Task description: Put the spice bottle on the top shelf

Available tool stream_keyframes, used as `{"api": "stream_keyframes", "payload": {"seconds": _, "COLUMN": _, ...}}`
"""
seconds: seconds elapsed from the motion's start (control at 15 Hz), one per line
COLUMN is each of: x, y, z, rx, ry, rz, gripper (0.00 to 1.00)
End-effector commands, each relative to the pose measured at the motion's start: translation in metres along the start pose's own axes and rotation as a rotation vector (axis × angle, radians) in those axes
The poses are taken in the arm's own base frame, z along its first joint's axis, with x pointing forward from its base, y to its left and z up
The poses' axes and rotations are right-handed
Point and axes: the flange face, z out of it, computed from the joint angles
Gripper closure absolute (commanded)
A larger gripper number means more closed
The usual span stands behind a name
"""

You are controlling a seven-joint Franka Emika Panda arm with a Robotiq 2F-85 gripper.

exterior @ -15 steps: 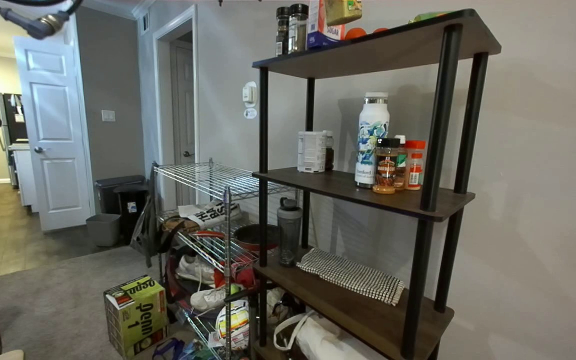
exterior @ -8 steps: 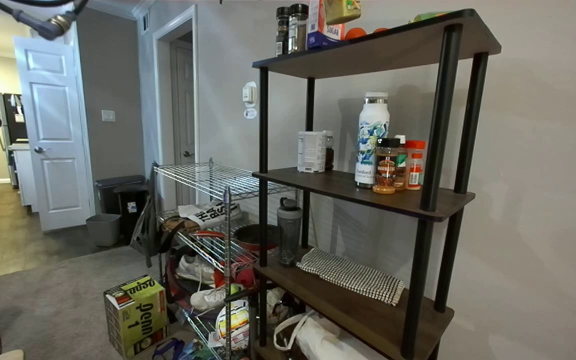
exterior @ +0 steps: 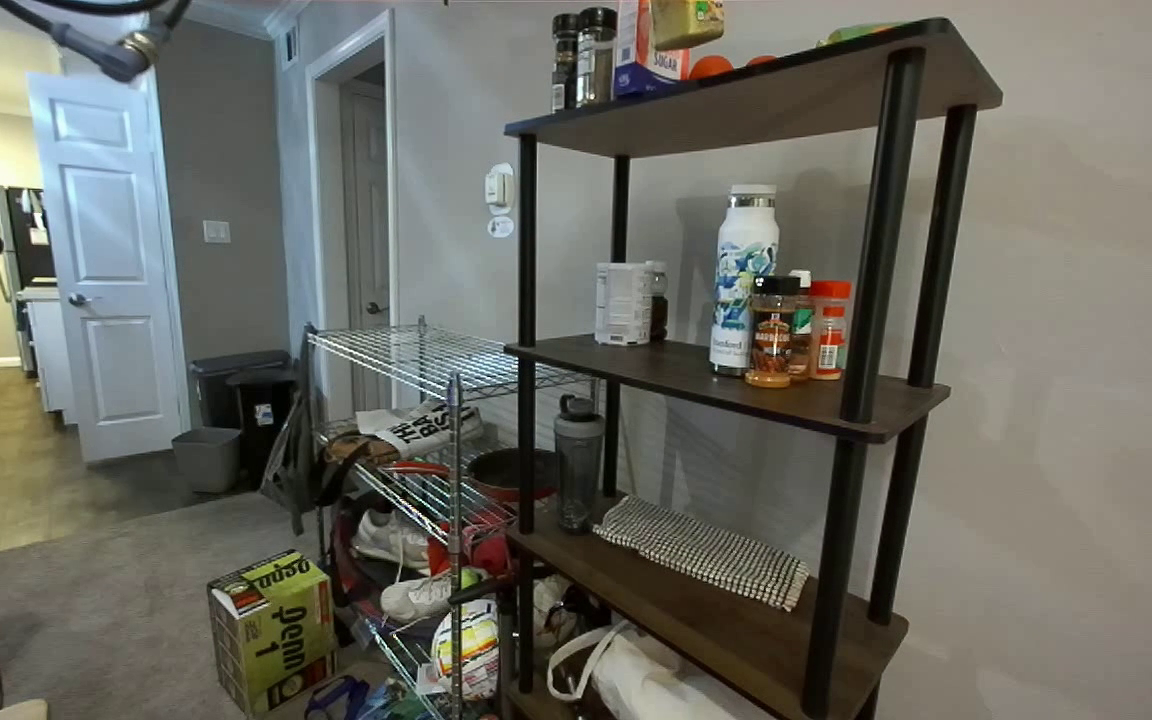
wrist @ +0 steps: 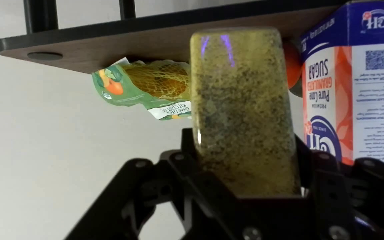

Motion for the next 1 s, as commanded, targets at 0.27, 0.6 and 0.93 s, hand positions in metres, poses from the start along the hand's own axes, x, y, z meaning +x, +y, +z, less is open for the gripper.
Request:
{"api": "stream_keyframes", "payload": {"seconds": 0.27, "x": 0.010, "y": -0.005, "z": -0.002, "rx": 0.015, "ry": -0.010, "rz": -0.017, "gripper": 0.61}}
{"api": "stream_keyframes", "payload": {"seconds": 0.6, "x": 0.009, "y": -0.010, "z": 0.000, "rx": 0.028, "ry": -0.032, "rz": -0.020, "gripper": 0.61}}
{"api": "stream_keyframes", "payload": {"seconds": 0.93, "x": 0.007, "y": -0.015, "z": 0.007, "rx": 0.026, "ry": -0.085, "rz": -0.032, "gripper": 0.61}}
